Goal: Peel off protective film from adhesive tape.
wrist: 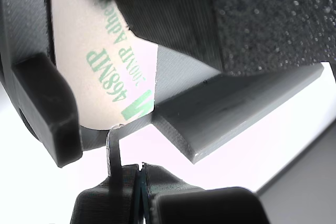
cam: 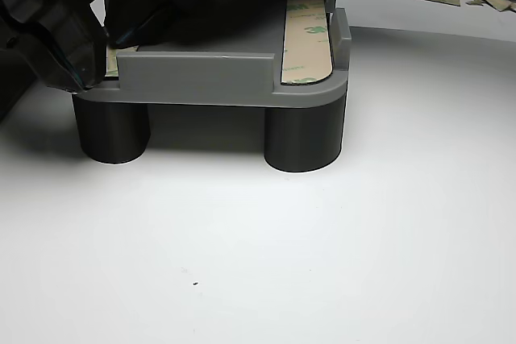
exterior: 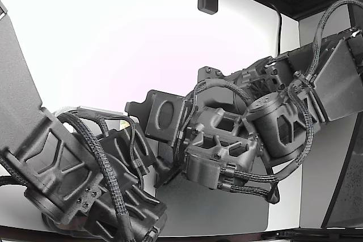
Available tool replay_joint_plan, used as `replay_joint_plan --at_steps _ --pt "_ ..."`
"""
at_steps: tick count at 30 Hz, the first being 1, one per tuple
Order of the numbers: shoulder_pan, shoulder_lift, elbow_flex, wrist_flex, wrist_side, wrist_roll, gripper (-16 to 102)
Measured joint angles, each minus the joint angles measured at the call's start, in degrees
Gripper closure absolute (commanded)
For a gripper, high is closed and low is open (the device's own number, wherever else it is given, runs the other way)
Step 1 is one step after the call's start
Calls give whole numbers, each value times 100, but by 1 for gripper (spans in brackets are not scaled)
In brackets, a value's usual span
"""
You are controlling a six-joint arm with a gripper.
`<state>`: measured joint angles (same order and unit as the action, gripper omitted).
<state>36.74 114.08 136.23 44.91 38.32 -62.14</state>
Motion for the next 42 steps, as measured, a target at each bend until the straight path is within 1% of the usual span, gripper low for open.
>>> replay_joint_plan --at_steps 42 --pt "-9 -62 -105 62 -26 53 97"
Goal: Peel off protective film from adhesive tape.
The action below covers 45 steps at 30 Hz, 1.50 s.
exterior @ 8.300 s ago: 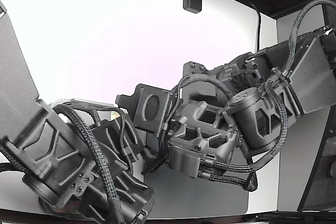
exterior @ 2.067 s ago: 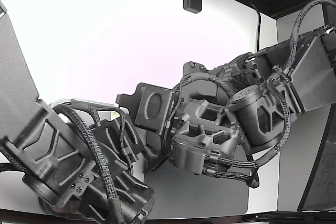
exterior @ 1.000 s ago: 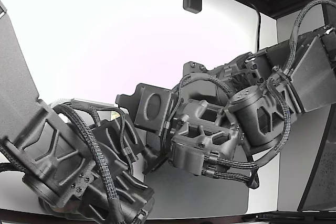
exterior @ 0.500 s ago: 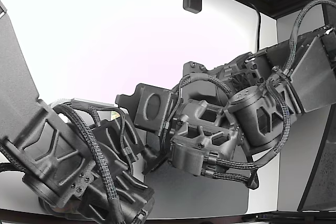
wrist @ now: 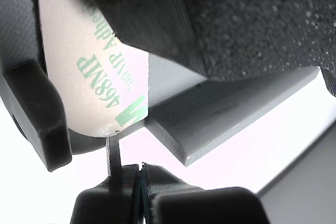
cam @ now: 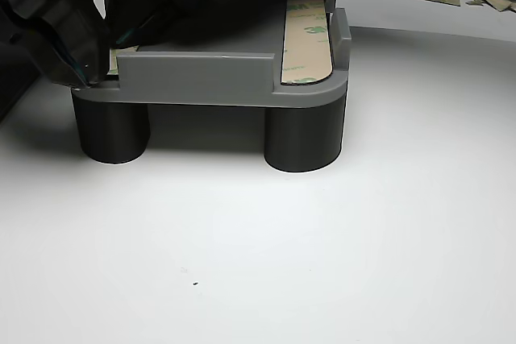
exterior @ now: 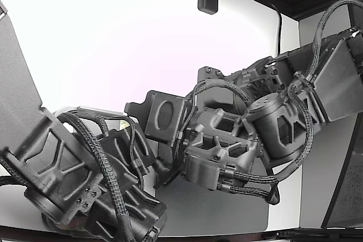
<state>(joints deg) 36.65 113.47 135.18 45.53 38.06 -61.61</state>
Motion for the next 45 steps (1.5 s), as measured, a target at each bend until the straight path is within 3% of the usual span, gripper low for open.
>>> replay_joint_plan --at_steps 45 --pt "0 229 299 -334 -35 202 97"
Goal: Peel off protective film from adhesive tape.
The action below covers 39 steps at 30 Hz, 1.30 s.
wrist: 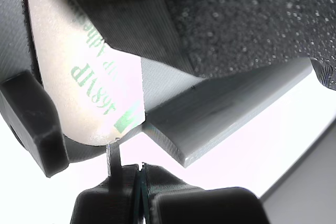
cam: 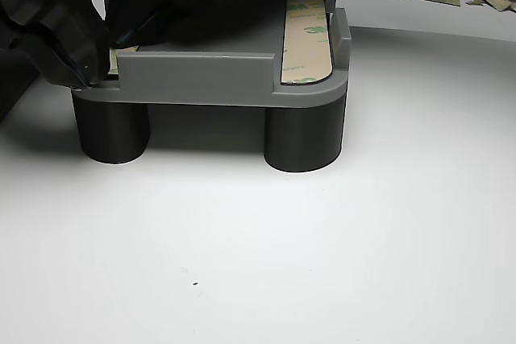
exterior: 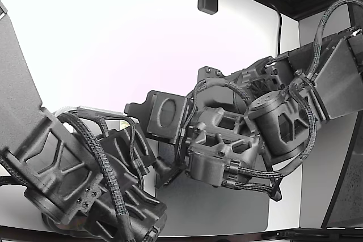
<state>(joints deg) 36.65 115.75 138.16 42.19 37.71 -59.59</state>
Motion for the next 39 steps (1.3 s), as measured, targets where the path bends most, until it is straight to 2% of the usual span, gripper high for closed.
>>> replay_joint_plan --at_steps 39 --pt "-9 123 193 -308 0 -18 97"
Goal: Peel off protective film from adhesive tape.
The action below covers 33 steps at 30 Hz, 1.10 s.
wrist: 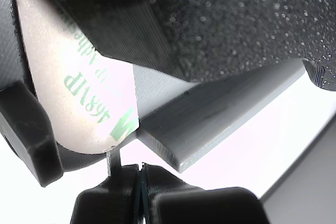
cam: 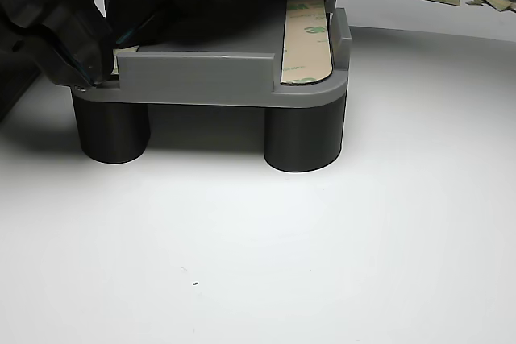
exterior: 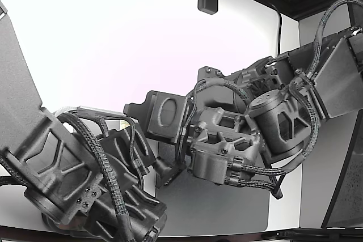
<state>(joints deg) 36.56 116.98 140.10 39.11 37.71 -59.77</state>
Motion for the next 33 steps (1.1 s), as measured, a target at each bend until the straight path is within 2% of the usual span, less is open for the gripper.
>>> replay_joint_plan --at_steps 33 --pt "0 -9 18 -70 53 167 97"
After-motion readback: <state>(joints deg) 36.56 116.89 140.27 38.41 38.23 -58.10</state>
